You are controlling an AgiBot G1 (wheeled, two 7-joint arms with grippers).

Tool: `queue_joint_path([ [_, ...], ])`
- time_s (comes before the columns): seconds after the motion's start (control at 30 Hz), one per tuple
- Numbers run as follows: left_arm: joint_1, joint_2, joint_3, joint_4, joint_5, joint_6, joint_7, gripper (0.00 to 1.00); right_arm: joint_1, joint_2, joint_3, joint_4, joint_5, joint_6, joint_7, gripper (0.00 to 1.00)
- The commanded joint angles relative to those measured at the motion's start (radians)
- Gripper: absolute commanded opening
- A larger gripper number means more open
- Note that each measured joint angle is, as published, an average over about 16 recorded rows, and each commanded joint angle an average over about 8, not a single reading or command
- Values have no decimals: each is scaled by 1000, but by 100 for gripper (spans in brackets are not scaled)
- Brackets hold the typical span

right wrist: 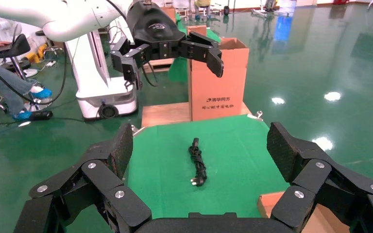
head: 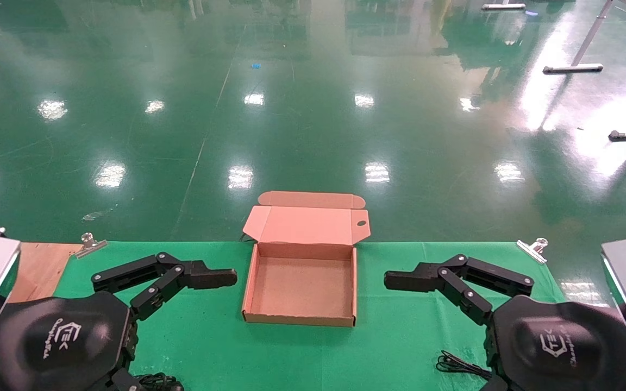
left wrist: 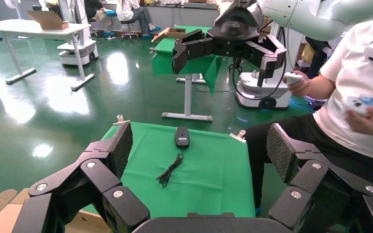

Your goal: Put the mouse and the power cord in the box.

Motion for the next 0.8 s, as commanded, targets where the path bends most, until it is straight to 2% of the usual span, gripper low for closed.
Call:
queue_joint_path([
  [0.03,2,3,6,-3,9,0,-2,100,-3,5,-3,0,-9,-1,-3,100],
  [0.2,-82,59,115,70,219,3,-31,100,29,9,-67,-21,-206,1,-60,100],
  [0.37,-188,124,228,197,439,36,-34,100,86,-35,-143,-71,-416,21,-120,100],
  [0.6,-320,209,376,438,749,29,28,100,204,-141,-264,-190,-740,84,-214,100],
  [0.8,-408,288,462,660,950,-64,115,100,314,-265,-384,-338,-1027,151,-285,100],
])
